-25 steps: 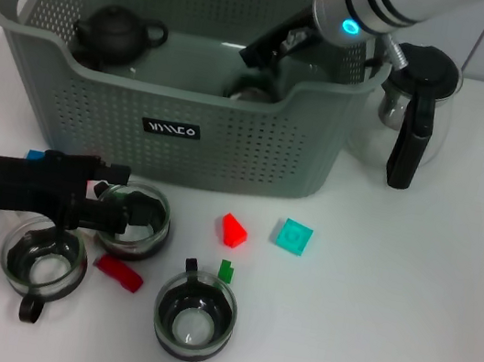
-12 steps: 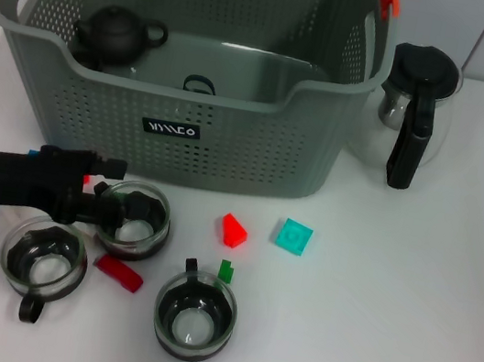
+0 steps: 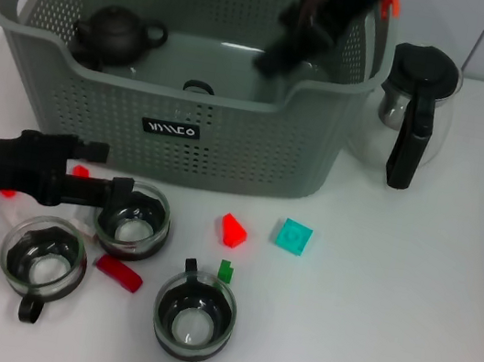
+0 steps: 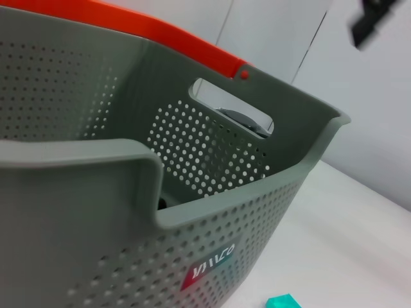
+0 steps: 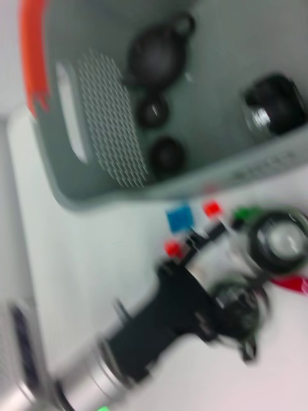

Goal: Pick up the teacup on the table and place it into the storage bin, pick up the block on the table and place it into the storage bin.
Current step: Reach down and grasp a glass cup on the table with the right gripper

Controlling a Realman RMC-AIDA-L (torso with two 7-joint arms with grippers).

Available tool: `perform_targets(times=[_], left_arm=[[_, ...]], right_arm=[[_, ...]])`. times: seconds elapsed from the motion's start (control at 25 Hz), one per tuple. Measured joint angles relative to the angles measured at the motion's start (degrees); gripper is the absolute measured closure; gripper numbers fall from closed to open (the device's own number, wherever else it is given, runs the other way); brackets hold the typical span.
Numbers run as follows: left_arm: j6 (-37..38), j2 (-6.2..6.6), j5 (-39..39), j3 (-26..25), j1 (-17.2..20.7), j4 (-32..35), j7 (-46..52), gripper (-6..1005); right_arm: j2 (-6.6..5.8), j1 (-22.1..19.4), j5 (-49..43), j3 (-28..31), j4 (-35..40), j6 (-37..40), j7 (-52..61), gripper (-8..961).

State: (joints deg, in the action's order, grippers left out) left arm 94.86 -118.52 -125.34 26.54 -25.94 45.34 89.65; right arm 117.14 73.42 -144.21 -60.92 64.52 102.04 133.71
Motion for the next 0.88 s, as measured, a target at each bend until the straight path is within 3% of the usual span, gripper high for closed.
perform_targets(times=[0.16,0.32,0.48,0.88], left_arm=[[3.98,0.89,-0.88,0.17,0.15,0.41,-1.67,126],[10.96,1.81,-2.04,-0.42,0.93,2.91,-3.21,126],[14.21,2.03,-4.98,-2.42,1.15,5.43,-1.98,126],[12.63,2.07,-6.79,-4.65,1.16,5.31,-0.60,126]], right_arm=[[0.62,-1.26,0.98,-1.07,0.20,3.13,-3.59,277],[2.07,-2.25,1.13,-1.96,0.24,4.68,-6.68,277],[3.19,-3.26,3.52,-3.85,-0.43,6.46,-9.06,277],[3.49,-9.35,15.62,-24.08,-1.10,-0.24,-13.15,278]])
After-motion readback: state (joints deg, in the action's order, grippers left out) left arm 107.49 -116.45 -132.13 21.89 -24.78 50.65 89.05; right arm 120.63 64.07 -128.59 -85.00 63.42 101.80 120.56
